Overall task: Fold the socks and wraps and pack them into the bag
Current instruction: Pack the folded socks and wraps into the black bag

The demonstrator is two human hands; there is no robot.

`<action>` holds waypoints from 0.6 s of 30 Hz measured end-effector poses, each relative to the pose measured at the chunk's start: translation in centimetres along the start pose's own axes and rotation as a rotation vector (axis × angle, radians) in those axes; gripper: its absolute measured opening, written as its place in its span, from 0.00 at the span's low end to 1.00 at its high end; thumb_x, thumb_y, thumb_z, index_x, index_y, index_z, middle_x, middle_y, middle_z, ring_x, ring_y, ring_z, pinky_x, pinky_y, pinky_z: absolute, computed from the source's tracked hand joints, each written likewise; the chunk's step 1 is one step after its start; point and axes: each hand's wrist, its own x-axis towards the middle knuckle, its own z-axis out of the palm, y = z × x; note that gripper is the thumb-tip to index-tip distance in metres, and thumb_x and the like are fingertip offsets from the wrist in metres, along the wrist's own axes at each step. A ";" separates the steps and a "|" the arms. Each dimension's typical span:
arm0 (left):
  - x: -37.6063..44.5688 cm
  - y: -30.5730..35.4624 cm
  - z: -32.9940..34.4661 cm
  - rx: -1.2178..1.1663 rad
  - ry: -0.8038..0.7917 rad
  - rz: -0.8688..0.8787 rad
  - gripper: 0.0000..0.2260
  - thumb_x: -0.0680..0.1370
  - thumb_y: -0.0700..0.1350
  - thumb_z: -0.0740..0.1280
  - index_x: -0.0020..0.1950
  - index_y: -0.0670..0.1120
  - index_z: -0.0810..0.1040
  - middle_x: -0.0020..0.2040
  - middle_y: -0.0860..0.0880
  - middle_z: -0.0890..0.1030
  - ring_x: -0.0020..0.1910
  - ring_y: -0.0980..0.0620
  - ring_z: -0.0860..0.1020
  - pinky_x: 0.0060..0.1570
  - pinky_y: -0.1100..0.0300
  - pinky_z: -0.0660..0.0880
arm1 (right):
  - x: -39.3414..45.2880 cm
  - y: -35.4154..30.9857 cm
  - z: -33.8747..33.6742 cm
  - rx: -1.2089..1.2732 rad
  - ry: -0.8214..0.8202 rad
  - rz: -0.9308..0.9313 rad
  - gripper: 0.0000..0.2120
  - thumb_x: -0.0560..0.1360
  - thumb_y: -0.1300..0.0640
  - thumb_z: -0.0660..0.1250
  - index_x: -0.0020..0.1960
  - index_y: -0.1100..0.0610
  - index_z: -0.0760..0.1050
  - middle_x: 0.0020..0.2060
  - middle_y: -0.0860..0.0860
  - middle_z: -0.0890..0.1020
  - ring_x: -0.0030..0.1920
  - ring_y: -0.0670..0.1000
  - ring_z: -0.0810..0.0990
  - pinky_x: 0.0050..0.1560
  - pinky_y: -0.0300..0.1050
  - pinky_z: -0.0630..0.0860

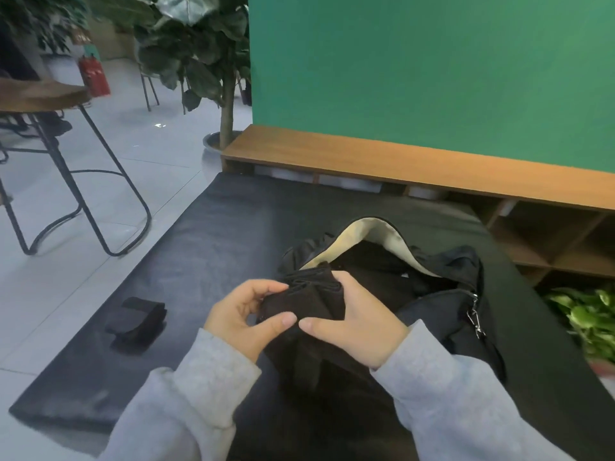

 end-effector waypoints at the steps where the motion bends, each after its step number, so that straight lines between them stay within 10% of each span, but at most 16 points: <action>1: 0.1 0.1 0.4 -0.006 -0.014 -0.001 0.17 0.65 0.35 0.75 0.44 0.57 0.80 0.44 0.59 0.83 0.45 0.61 0.80 0.44 0.71 0.74 | -0.1 0.3 -0.4 0.014 0.019 0.007 0.23 0.70 0.53 0.73 0.59 0.45 0.64 0.46 0.32 0.71 0.46 0.28 0.70 0.44 0.19 0.66; 18: 1.3 -1.9 2.5 0.644 -0.352 -0.089 0.17 0.76 0.49 0.67 0.55 0.69 0.64 0.68 0.61 0.66 0.68 0.57 0.61 0.69 0.54 0.61 | 0.2 3.2 -4.3 0.140 0.323 0.099 0.16 0.69 0.57 0.74 0.50 0.47 0.69 0.42 0.39 0.77 0.37 0.28 0.74 0.37 0.22 0.69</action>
